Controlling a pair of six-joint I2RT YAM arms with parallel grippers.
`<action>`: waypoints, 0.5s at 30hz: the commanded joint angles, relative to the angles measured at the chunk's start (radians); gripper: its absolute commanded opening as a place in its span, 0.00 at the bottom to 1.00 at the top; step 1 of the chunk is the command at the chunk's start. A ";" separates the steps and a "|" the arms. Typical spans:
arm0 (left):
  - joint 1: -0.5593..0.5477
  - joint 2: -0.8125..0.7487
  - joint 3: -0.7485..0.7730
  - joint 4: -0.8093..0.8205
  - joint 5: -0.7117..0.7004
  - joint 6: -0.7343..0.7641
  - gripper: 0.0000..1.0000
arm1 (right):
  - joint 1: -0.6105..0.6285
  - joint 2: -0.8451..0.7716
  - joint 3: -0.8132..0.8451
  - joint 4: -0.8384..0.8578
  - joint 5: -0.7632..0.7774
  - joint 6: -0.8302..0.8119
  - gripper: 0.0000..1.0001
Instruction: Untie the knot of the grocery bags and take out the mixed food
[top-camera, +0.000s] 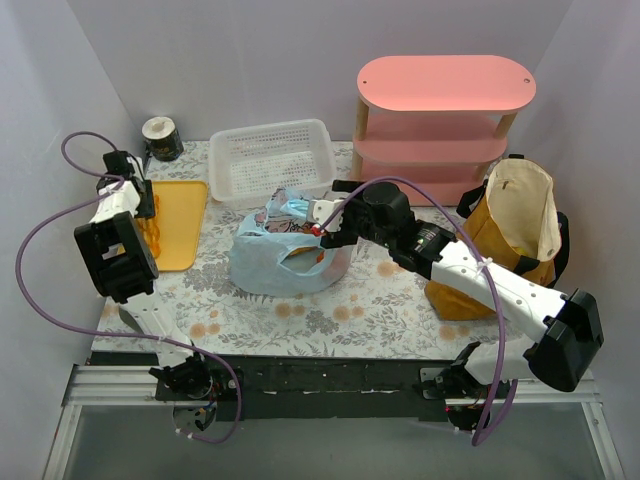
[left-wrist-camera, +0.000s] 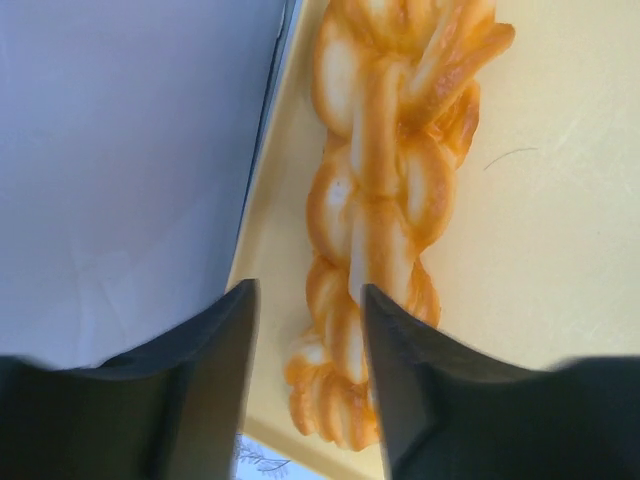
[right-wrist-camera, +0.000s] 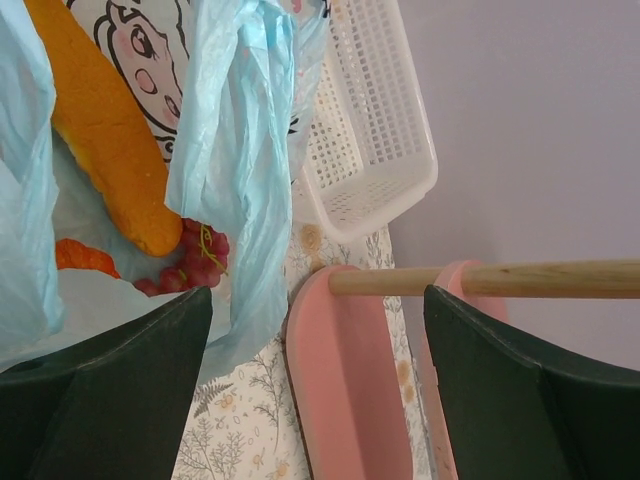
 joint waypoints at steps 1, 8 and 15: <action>-0.010 -0.068 0.084 -0.086 0.029 -0.032 0.57 | -0.004 -0.040 0.056 0.144 0.031 0.058 0.93; -0.176 -0.239 0.209 -0.218 0.499 -0.033 0.63 | -0.004 0.005 0.160 0.251 0.102 0.177 0.95; -0.367 -0.466 0.101 -0.141 1.037 -0.030 0.98 | -0.003 -0.027 0.152 0.190 0.058 0.260 0.93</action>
